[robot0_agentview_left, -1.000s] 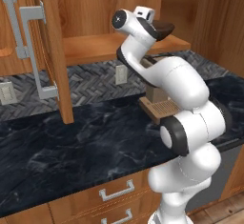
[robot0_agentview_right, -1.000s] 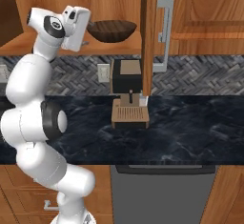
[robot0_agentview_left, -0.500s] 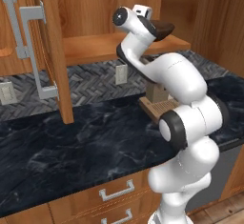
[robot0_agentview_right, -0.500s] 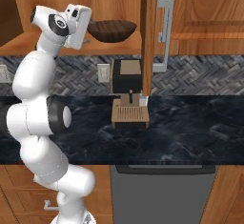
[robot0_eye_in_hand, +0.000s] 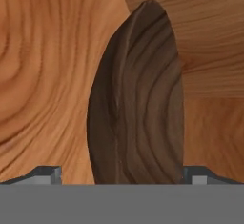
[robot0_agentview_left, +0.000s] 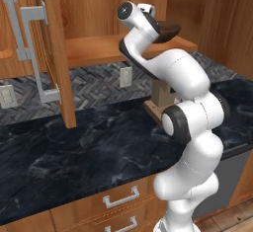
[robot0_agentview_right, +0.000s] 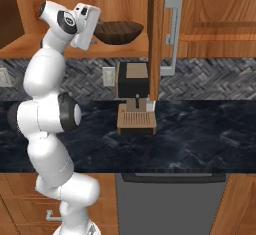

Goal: Pick up the bowls from the cabinet and place each bowl in front of a stool on the dining counter.

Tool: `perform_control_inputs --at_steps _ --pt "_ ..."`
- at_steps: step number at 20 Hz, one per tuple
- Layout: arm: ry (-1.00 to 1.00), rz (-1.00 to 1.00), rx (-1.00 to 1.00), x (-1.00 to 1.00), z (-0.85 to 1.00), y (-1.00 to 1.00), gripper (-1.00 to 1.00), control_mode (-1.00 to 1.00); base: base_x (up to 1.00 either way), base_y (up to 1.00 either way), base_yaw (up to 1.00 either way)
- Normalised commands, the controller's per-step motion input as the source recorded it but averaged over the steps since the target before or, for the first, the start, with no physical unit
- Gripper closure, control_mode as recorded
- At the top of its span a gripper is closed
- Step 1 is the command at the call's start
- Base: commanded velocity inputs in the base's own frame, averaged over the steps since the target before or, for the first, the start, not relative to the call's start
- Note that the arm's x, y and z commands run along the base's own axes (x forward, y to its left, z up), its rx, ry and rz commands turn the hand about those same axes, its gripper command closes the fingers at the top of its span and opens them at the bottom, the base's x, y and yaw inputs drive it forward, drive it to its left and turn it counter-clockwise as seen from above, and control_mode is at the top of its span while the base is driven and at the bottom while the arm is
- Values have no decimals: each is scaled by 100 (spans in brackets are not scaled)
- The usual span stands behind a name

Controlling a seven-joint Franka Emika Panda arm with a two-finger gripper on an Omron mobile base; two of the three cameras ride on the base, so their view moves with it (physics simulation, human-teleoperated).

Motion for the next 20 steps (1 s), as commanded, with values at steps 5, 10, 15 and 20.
perform_control_inputs --at_steps 5,10,15,20 --pt "8 0 0 13 -14 5 -100 -100 0 0 0" --pt "0 0 0 4 -5 3 -100 -100 0 0 0" --pt "0 0 1 4 -9 1 100 -100 0 0 0" --pt "0 0 2 7 -14 0 100 -100 0 0 0"
